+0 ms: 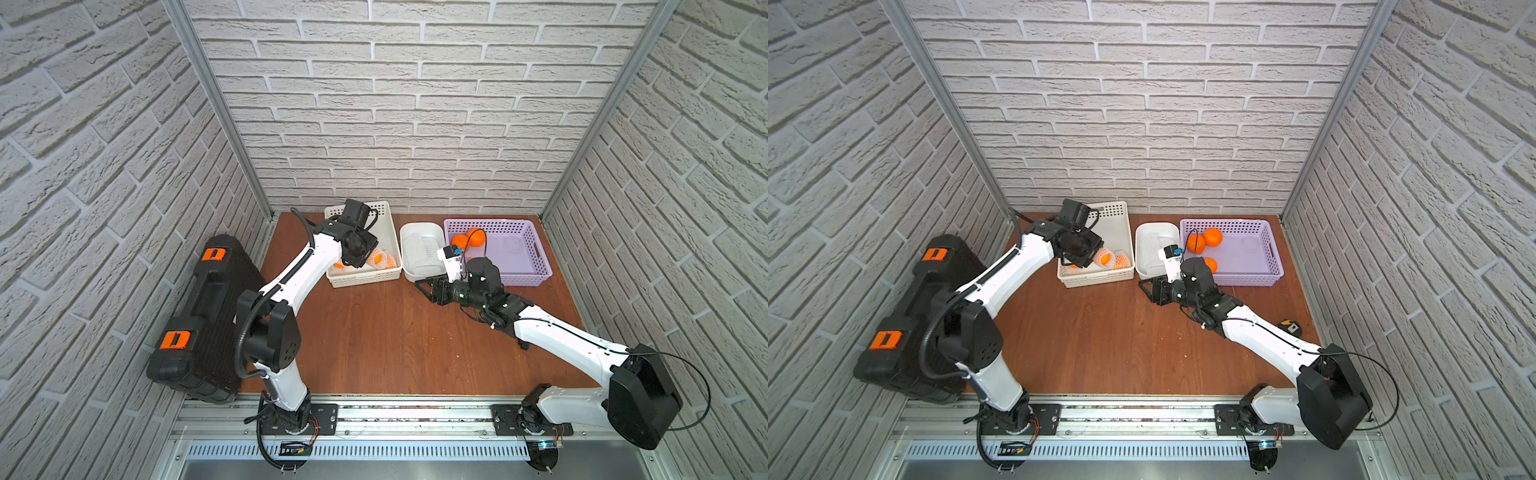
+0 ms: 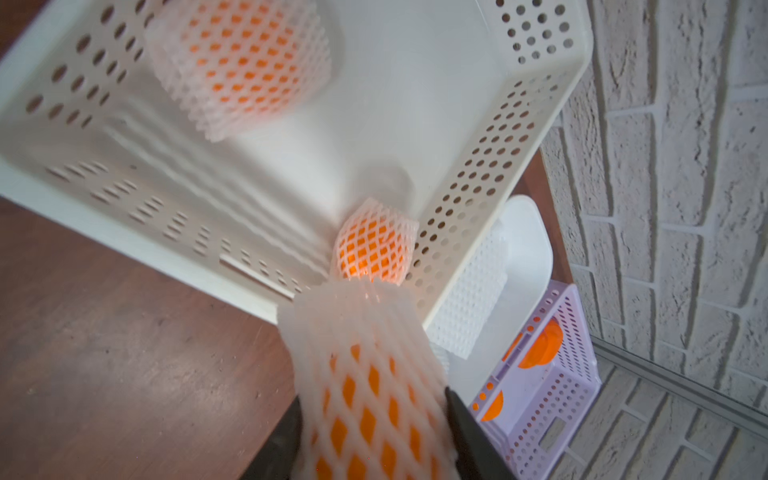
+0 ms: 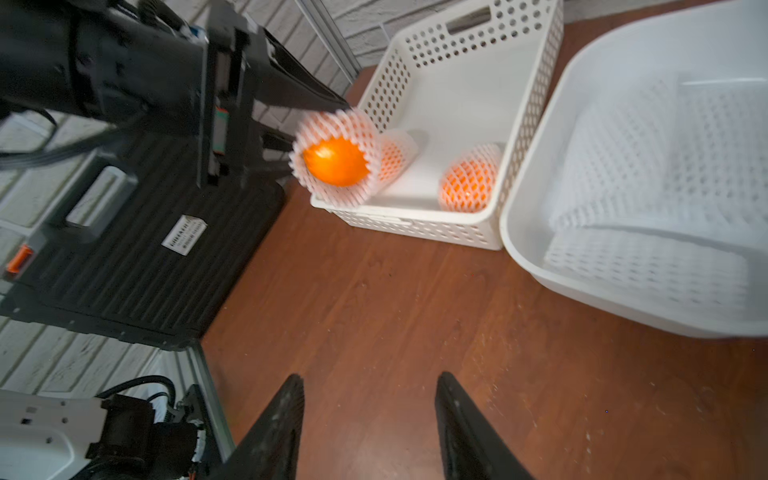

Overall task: Remove foam nets from oranges
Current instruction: Pick up the orange from the basket, then remove the foam net from the orange.

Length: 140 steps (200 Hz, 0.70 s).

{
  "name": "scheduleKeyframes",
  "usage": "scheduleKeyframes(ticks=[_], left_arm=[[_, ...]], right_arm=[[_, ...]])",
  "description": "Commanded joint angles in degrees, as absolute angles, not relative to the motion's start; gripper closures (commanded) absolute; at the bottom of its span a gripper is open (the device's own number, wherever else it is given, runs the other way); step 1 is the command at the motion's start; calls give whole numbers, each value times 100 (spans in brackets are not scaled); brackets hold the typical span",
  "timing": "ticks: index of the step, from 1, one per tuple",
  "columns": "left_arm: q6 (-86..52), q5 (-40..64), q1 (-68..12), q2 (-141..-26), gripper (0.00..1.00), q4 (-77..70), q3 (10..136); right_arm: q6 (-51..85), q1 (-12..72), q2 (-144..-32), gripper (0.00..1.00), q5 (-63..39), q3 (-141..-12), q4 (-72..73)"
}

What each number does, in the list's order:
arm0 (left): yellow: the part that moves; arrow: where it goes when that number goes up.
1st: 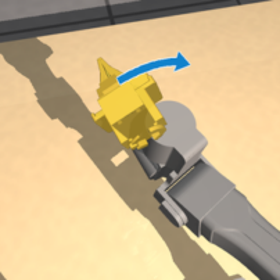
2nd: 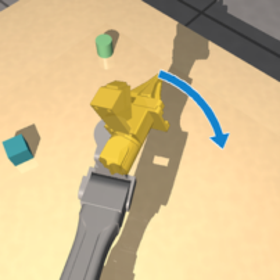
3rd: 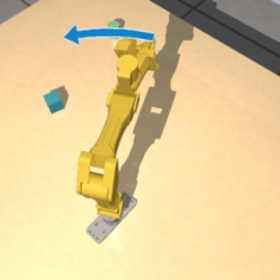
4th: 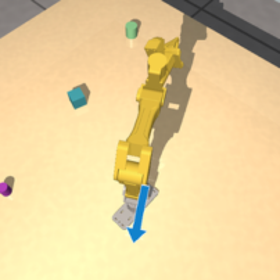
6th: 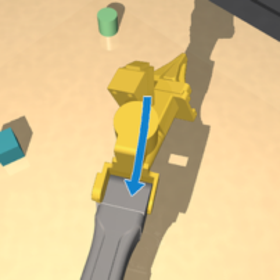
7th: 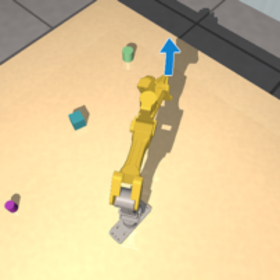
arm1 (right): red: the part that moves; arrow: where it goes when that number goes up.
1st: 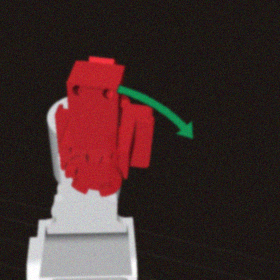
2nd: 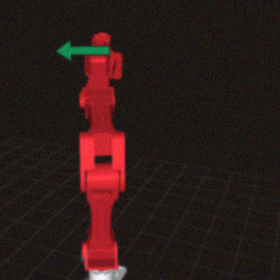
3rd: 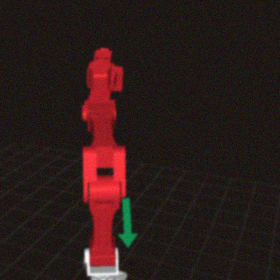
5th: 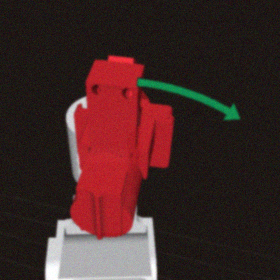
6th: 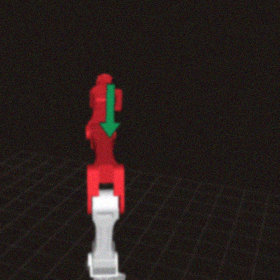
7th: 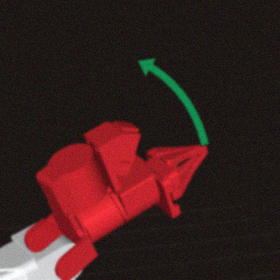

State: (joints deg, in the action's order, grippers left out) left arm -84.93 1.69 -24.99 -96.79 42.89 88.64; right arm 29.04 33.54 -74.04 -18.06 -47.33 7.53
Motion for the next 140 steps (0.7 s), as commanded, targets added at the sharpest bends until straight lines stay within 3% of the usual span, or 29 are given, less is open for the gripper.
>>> scheduleKeyframes(ticks=[1, 27, 69, 93, 140], left_arm=[[-9085, 278, -2696, -9250, 55, 3692, 8369], [-9283, 454, -2750, -8825, 55, 3421, 7846], [-9332, 727, -2742, -8351, 55, 3189, 7364], [-9333, 893, -2736, -8180, 55, 3120, 7218], [-9324, 985, -2740, -7933, 55, 3131, 7033]], right_arm=[[2482, 3813, -7524, 53, -1804, -5234, 1019], [1543, 4254, -7940, 58, -1312, -5992, 69], [655, 4402, -8161, 61, -899, -6082, -96], [127, 4438, -8265, 73, -930, -6065, 23], [-604, 4681, -8279, 73, -617, -5871, 623]])
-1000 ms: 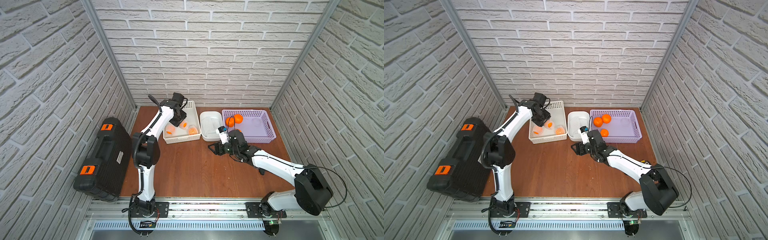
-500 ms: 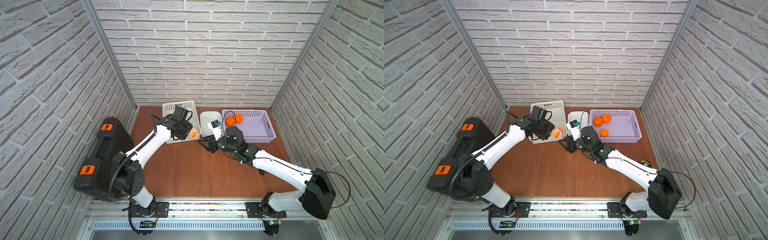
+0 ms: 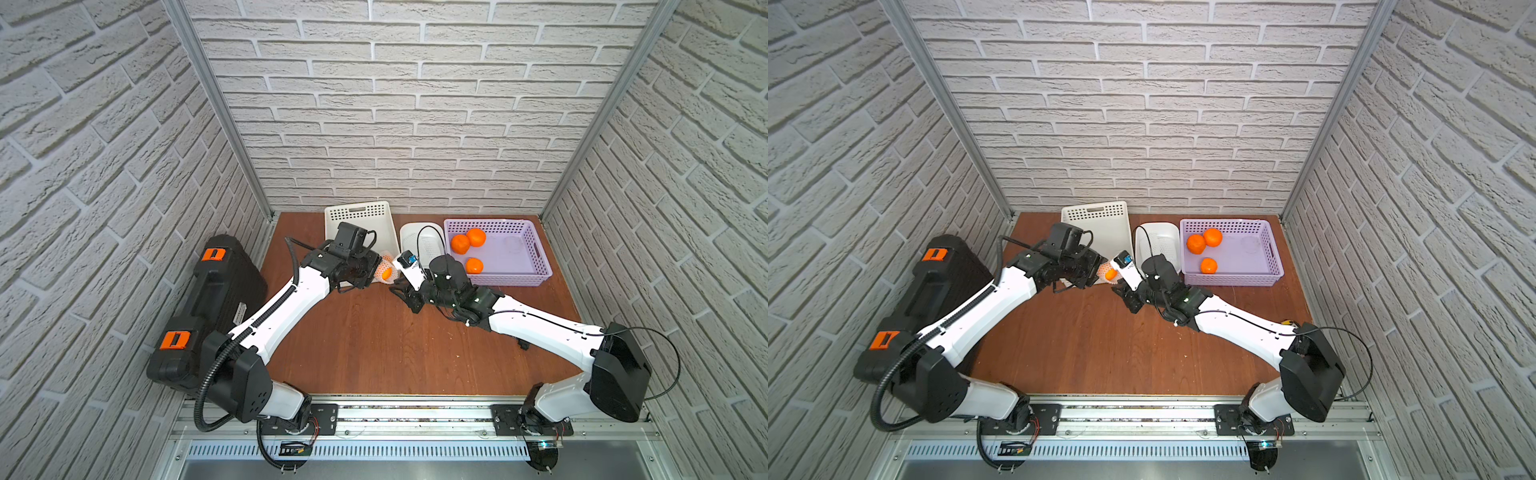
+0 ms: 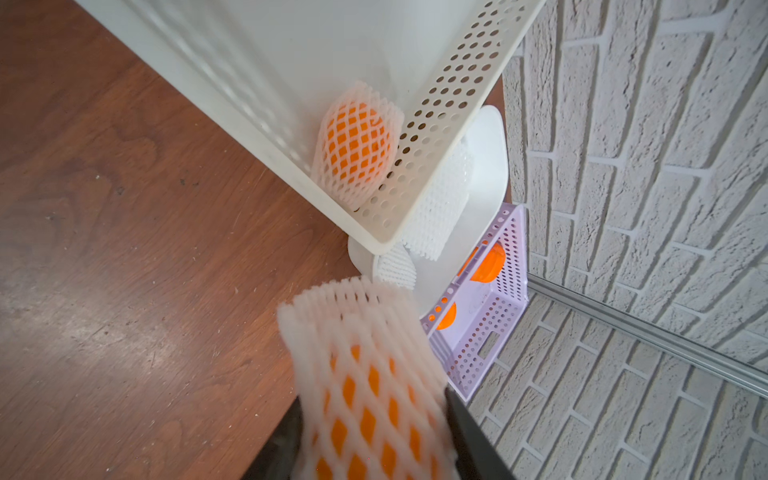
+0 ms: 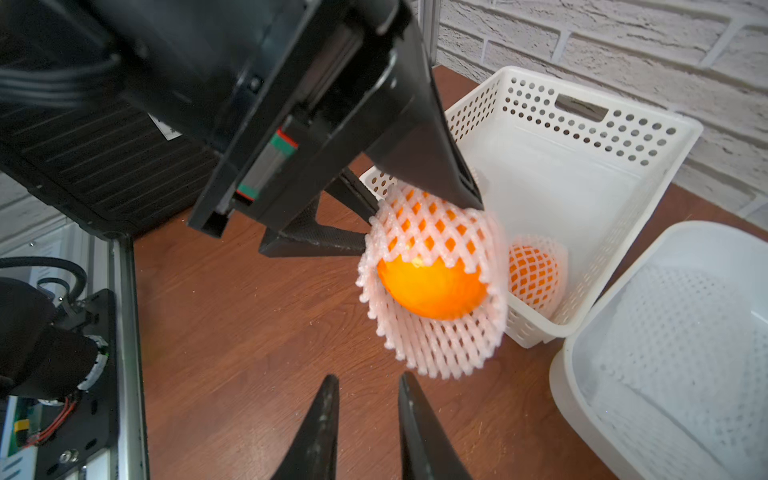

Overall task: Remove foam nets from oranges
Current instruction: Remove the foam net from the orange.

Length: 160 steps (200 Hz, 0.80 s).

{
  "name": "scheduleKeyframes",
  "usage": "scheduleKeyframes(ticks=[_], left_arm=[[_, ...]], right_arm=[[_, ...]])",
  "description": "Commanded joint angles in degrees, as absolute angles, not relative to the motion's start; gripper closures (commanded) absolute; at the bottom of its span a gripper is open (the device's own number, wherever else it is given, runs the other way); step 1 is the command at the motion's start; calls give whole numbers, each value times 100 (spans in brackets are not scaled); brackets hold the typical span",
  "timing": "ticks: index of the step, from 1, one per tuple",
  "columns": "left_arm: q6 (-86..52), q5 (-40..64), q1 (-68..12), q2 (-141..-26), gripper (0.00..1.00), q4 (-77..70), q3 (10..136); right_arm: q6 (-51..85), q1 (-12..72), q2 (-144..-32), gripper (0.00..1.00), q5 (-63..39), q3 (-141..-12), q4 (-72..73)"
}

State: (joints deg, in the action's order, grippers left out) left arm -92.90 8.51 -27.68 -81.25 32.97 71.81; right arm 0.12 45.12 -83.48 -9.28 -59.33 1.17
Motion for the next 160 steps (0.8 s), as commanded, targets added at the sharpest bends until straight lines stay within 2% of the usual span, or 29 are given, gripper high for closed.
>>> scheduleKeyframes(ticks=[1, 50, 88, 127, 160], left_arm=[[-9325, 989, -2737, -7935, 55, 3130, 7028], [-9280, 1115, -2746, -7891, 56, 3138, 6978], [-9222, 1138, -2737, -7844, 56, 3170, 6938], [-9192, 1201, -2756, -7805, 56, 3127, 6801], [-9151, 1201, -2776, -7795, 56, 3133, 6794]], right_arm=[[-618, 4687, -8283, 73, -594, -5871, 628], [-808, 4827, -8563, 66, 417, -6258, 146], [-961, 4831, -8595, 59, 520, -6118, 455], [-1002, 4825, -8420, 58, 535, -6042, 580], [-969, 4826, -8472, 62, 449, -6132, 478]])
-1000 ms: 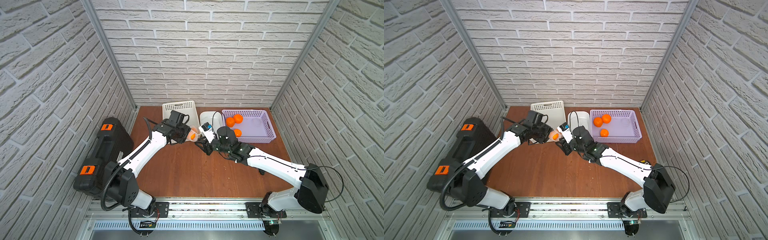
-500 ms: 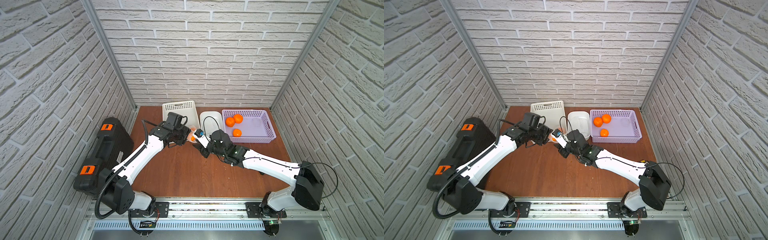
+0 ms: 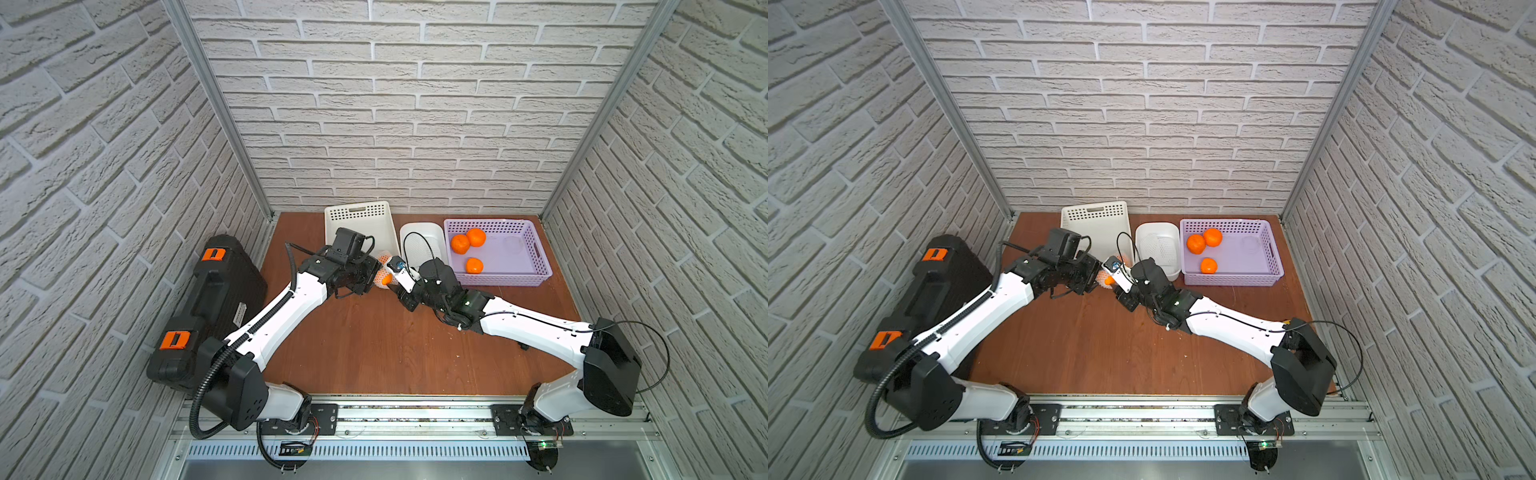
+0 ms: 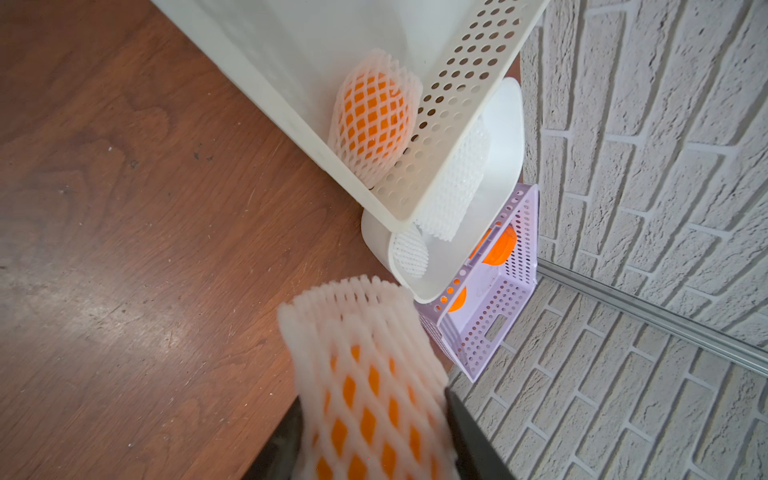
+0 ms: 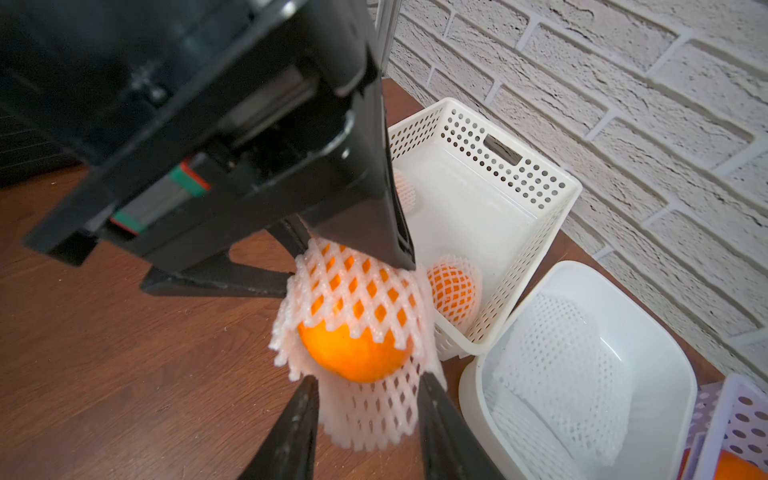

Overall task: Remove foam nets from oranges
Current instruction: Remove the foam net from the orange.

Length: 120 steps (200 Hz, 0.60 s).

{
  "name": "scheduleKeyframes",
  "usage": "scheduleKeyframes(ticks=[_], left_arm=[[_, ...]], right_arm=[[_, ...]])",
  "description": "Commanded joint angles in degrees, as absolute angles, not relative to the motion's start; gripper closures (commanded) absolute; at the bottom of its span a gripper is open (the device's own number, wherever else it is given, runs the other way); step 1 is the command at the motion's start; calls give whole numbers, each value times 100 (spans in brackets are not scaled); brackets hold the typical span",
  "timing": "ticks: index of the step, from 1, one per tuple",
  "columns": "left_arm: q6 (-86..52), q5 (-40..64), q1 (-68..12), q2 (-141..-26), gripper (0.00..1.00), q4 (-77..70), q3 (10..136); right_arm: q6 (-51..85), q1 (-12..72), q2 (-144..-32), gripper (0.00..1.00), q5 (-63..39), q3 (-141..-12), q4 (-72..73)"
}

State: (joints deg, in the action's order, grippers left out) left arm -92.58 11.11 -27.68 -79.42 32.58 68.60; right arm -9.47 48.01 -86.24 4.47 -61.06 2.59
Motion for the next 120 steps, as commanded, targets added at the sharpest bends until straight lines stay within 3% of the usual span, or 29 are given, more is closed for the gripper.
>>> scheduleKeyframes(ticks=[1, 76, 120], left_arm=[[-9154, 1202, -2777, -7795, 56, 3131, 6794], [-9096, 1273, -2802, -7756, 56, 3101, 6740], [-9098, 1287, -2836, -7729, 56, 3084, 6775]], right_arm=[[-968, 4830, -8477, 62, 444, -6138, 476], [-885, 4836, -8643, 68, 394, -6273, 399], [-1011, 4908, -8813, 62, 536, -6389, 238]])
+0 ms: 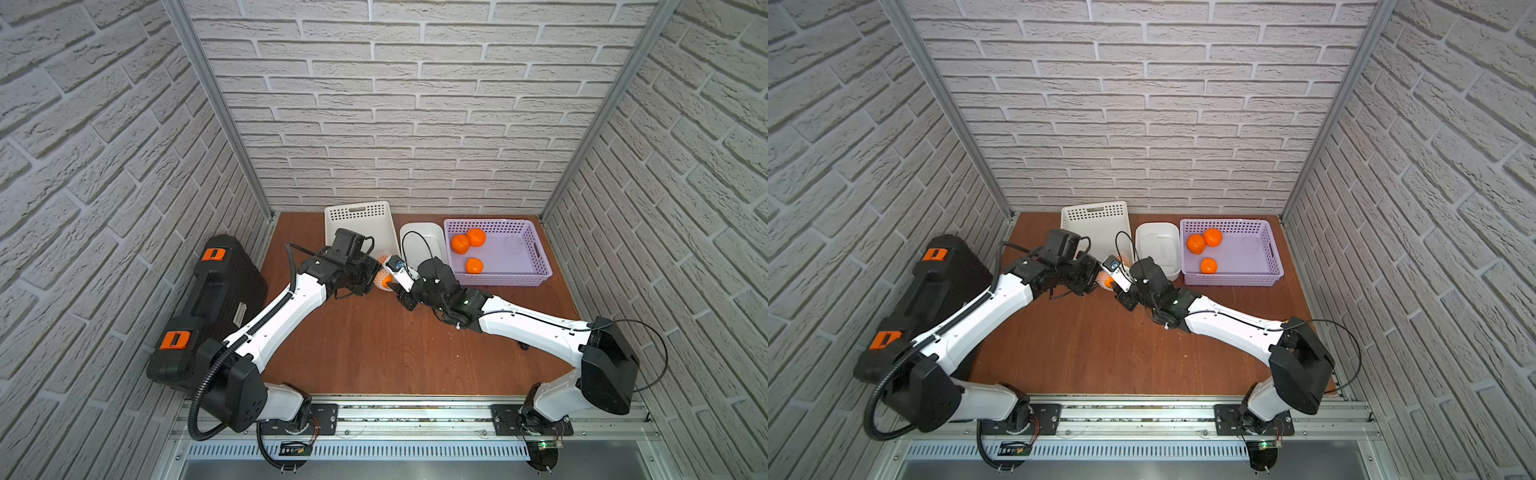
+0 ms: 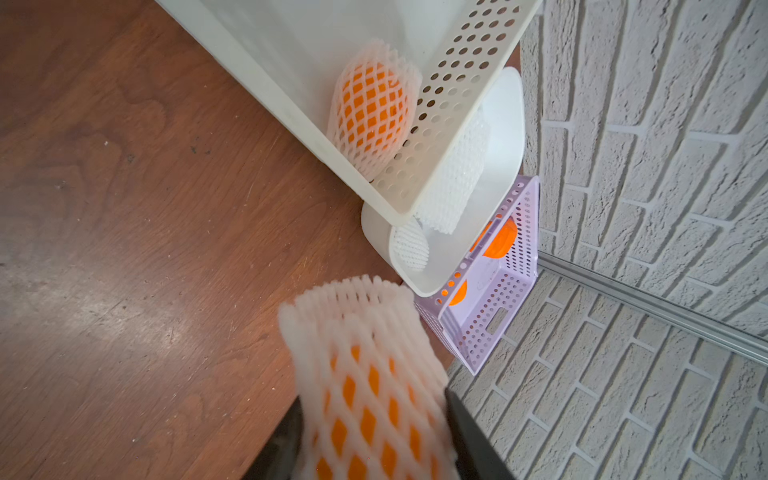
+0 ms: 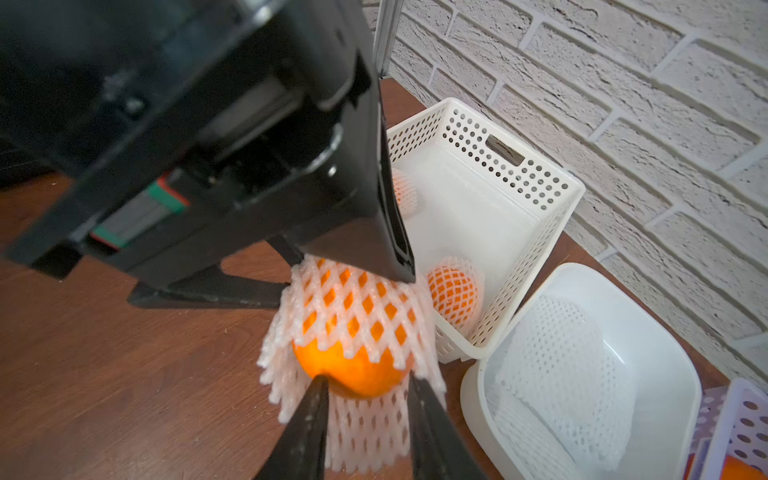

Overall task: Remove foam nets from oranges
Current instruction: Remove the foam net from the orange.

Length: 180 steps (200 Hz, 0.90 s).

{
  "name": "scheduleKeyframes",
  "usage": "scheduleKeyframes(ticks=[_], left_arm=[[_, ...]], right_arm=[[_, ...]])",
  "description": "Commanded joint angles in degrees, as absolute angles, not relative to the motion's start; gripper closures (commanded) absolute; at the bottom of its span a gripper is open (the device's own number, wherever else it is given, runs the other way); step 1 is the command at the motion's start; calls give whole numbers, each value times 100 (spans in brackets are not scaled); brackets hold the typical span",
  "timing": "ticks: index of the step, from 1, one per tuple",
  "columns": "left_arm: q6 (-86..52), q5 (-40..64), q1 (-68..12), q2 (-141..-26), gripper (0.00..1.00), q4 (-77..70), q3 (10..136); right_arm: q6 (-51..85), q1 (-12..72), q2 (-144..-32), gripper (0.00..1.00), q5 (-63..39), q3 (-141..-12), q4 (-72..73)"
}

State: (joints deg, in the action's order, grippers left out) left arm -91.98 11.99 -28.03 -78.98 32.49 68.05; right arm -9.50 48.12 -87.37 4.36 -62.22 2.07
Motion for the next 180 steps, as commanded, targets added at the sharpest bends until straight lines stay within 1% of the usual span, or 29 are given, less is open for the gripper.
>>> scheduleKeyframes(ticks=[1, 43, 50, 54, 60, 83, 90, 124, 153, 180], left_arm=[[-9102, 1290, -2837, -7727, 56, 3080, 6776], [-9121, 1383, -2875, -7773, 56, 3050, 6785], [-9126, 1413, -2895, -7785, 56, 3037, 6794], [-9122, 1415, -2912, -7779, 56, 3033, 6801], [-9111, 1411, -2924, -7782, 56, 3040, 6810], [-9085, 1441, -2971, -7788, 56, 3068, 6829], [-9079, 1445, -2987, -7798, 56, 3067, 6844], [-9013, 1492, -3031, -7775, 56, 3139, 6891], [-9001, 1501, -3045, -7693, 56, 3154, 6890], [-8998, 1528, -3046, -7674, 56, 3100, 6915]], right_arm=[[-1020, 4919, -8814, 62, 541, -6389, 238], [-1261, 5098, -8913, 57, 1039, -6385, 390], [-1289, 5110, -8896, 52, 1076, -6335, 495], [-1300, 5117, -8884, 45, 1091, -6314, 540], [-1305, 5120, -8884, 39, 1124, -6298, 590], [-1368, 5128, -8925, 36, 1235, -6319, 671], [-1392, 5125, -8937, 33, 1243, -6319, 705], [-1493, 5121, -9016, 33, 1370, -6366, 744], [-1564, 5123, -9095, 36, 1452, -6348, 764], [-1547, 5129, -9149, 37, 1464, -6363, 738]])
